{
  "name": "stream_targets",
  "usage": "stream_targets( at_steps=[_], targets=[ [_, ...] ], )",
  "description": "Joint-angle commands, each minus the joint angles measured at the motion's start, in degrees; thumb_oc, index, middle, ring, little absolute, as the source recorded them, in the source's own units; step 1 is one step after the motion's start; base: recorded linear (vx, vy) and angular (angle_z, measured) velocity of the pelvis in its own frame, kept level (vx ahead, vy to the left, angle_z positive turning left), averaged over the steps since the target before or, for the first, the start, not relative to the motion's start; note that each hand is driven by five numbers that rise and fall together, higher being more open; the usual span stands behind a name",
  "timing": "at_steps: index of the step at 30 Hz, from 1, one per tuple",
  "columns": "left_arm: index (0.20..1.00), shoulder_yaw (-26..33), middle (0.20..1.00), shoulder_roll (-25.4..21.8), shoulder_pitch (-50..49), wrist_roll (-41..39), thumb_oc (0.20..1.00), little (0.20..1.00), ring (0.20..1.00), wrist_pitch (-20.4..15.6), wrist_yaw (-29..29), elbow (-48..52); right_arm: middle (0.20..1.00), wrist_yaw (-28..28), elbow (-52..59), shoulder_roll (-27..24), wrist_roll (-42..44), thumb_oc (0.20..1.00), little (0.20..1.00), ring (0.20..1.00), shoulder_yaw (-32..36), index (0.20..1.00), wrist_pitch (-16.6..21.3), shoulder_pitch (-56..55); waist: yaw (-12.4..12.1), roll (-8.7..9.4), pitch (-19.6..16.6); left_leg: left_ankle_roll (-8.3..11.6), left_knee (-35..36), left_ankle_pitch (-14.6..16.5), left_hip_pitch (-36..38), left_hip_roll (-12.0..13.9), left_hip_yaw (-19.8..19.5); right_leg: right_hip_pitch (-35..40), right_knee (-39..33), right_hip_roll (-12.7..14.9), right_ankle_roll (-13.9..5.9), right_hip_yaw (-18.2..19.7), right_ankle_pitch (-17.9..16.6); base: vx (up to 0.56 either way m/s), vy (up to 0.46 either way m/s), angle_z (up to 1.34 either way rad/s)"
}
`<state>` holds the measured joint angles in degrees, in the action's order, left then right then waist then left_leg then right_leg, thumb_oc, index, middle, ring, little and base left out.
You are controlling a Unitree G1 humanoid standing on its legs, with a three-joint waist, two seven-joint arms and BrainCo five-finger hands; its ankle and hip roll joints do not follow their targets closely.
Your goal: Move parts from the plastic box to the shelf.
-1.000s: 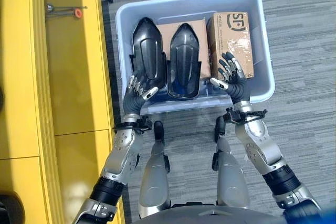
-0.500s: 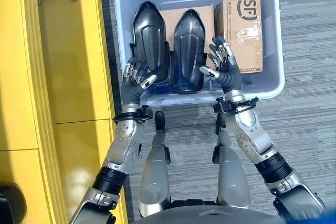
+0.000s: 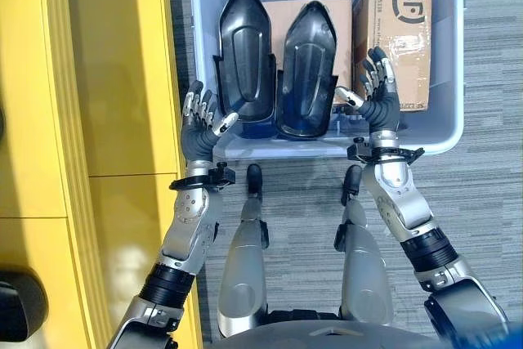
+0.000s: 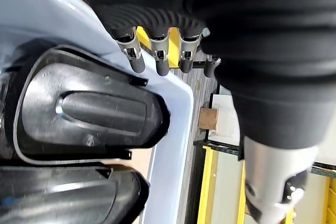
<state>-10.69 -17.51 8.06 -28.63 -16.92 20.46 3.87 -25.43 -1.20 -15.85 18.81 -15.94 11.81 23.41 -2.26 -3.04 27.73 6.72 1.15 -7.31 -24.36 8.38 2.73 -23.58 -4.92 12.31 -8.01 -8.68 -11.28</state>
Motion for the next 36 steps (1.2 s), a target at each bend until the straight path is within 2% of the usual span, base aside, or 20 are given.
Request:
stream_targets(
  at_steps=[1,9,23,36],
  targets=[
    [1.000,2.05,1.000,-3.97,-1.24,1.02,1.000,1.000,1.000,-4.08,0.93,5.97,1.000,-2.31,2.76,1.25,-5.12,1.000,1.000,1.000,1.72,1.000,3.98,0.80,0.43,2.03,-2.00,0.17,-3.76,0.83,-3.21,1.81,-0.40,-1.54,7.27,5.62,-2.57,1.57,3.58,0.00,0.000,0.00],
    [1.000,1.53,1.000,-3.80,-0.34,0.67,1.000,1.000,1.000,-4.49,0.94,6.07,1.000,-4.75,-2.75,1.17,-7.36,1.000,1.000,1.000,2.44,1.000,2.80,3.68,0.11,1.96,-1.69,0.03,-4.08,0.91,-4.20,1.56,-0.99,-2.22,7.41,5.65,-2.46,1.44,3.62,0.00,0.000,0.00],
    [1.000,0.30,1.000,-4.11,1.24,0.25,1.000,1.000,1.000,-4.75,0.37,5.40,1.000,-4.78,-12.00,0.63,-9.22,1.000,1.000,1.000,1.39,1.000,0.85,7.54,-1.23,1.97,-0.26,-0.29,-4.35,0.83,-5.79,0.98,-2.09,-2.90,8.11,5.77,-2.46,0.66,3.96,0.00,0.001,0.05],
    [1.000,-0.56,1.000,-4.42,1.75,-0.51,1.000,1.000,1.000,-5.23,0.12,5.31,1.000,-7.92,-23.63,-0.05,-8.71,1.000,1.000,1.000,2.83,1.000,-0.70,12.81,-2.24,1.17,0.70,-0.43,-4.76,0.93,-7.13,0.83,-2.40,-4.30,9.07,5.88,-2.25,0.63,4.39,0.00,0.000,0.00]
  ],
)
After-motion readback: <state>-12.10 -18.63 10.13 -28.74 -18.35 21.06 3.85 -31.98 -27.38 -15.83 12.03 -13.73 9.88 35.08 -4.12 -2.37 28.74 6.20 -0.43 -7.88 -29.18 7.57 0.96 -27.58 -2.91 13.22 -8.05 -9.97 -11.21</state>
